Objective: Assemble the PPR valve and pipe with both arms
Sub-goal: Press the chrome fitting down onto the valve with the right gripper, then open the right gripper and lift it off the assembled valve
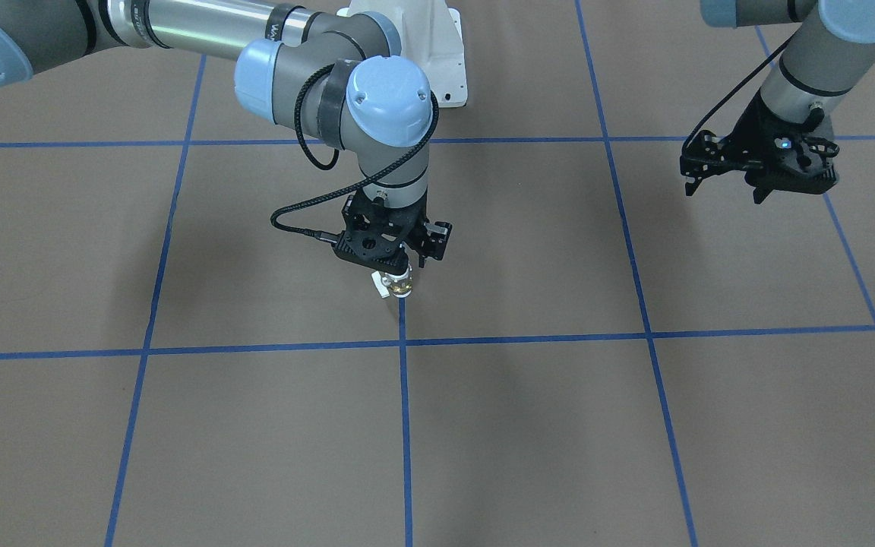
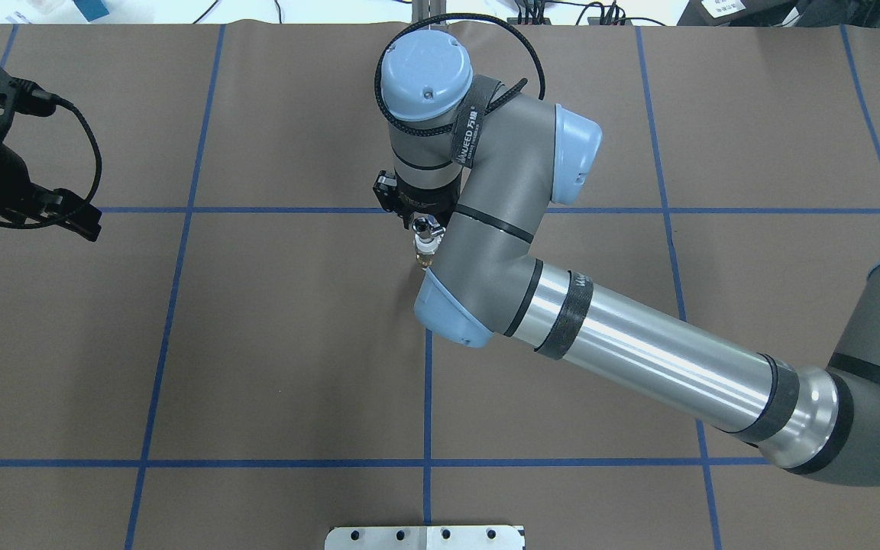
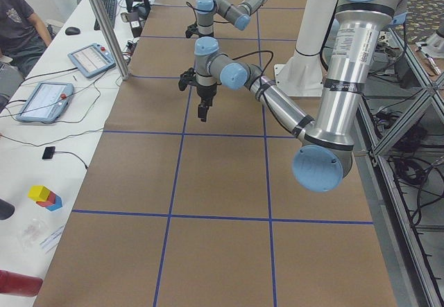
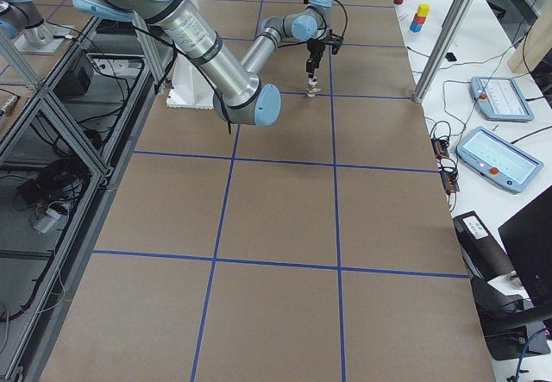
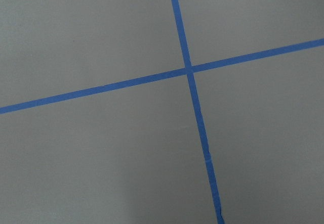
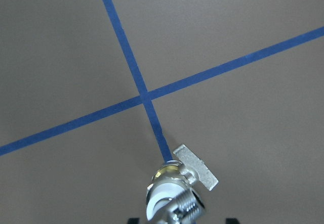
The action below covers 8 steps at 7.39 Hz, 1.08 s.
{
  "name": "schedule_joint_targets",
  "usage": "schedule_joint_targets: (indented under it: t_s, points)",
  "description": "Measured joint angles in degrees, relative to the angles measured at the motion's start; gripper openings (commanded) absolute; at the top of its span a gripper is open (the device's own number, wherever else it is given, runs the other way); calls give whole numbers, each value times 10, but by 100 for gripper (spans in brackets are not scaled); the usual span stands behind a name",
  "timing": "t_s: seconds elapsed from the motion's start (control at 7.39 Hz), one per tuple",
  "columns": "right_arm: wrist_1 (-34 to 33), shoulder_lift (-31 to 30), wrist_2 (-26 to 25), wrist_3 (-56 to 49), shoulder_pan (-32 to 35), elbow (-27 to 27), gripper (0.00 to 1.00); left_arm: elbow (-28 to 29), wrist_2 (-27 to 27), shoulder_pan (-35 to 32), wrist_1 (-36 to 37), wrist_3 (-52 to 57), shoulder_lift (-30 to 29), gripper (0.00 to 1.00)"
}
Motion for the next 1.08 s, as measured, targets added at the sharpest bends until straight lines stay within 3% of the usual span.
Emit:
schedule_joint_targets:
  t_s: [0.41,0.68,1.08]
  points:
    - [0,0,2,0,3,3,99,1,-1,0,0,-1,-2,100]
    - [-11,-11,11,-2,19,35,99,0,-1,0,0,-1,-3,100]
    - [-32,-162,29,-74,66,217,99,-3,-15,-7,-2,7,-2,100]
